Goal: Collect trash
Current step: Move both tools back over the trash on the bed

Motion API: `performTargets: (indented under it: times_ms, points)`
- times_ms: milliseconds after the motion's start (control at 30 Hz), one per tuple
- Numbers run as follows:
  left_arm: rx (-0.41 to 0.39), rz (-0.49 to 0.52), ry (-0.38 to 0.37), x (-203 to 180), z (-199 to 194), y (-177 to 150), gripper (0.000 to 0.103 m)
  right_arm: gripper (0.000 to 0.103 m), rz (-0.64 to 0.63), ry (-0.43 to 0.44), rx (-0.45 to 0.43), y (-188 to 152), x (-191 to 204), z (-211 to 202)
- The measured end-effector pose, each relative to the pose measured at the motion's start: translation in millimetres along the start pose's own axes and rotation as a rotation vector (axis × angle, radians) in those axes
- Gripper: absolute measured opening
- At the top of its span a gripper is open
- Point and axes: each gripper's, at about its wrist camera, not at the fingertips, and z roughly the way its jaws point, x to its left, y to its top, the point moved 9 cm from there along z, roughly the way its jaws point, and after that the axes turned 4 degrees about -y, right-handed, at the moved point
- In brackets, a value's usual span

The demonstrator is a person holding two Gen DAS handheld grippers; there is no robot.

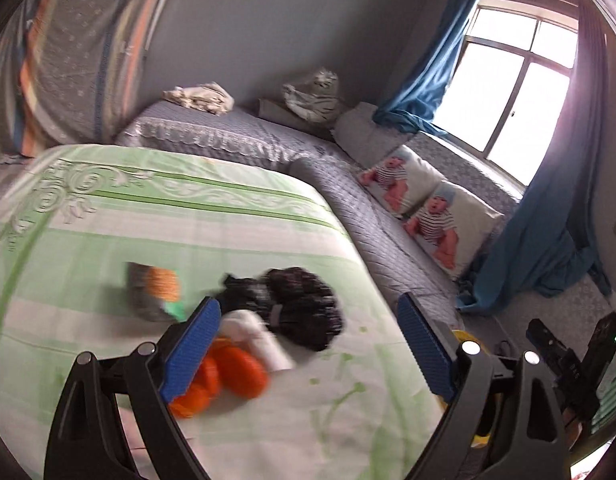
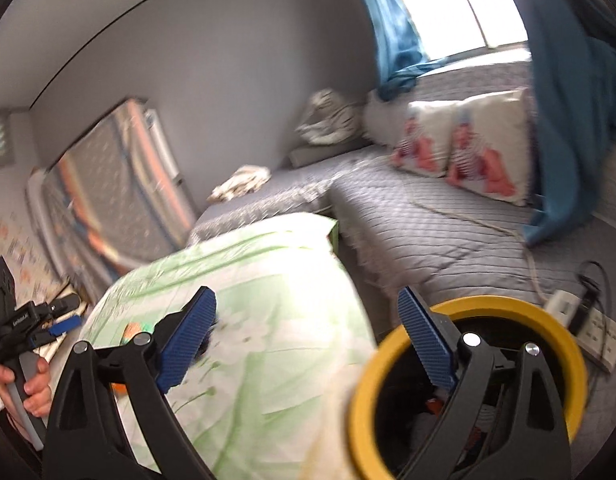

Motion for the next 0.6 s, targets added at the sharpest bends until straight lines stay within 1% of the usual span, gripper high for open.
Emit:
performTargets:
  times_ms: [67,133,233,367,500,600]
  points:
    - [-0.017,0.003,0.049,25,-16,-2,0.086,0.088,-0.042,0.028,0.027,-3,25,14]
    - [-0.028,-0.017,0.079,51,-31,-6,0.086,0.088,-0.077,0.051,0.047,-7,46,26]
    - [-0.031,-0.052,0.111,78,-47,-17,0.086,0.088,-0.151,0.078,0.087,-15,81,50]
    - [-0.03,-0.089,0.15,114,-68,-35,0.086,0.088,-0.226,0.1,0.149,-30,115,83]
    - [-0.019,-0.066,0.159,124,-77,-53,0.086,0.088,-0.288,0.09,0.198,-49,142,116]
    - [-0.002,-0.006,0.152,121,-76,-67,0.086,0.088,-0.301,0.088,0.238,-63,150,137]
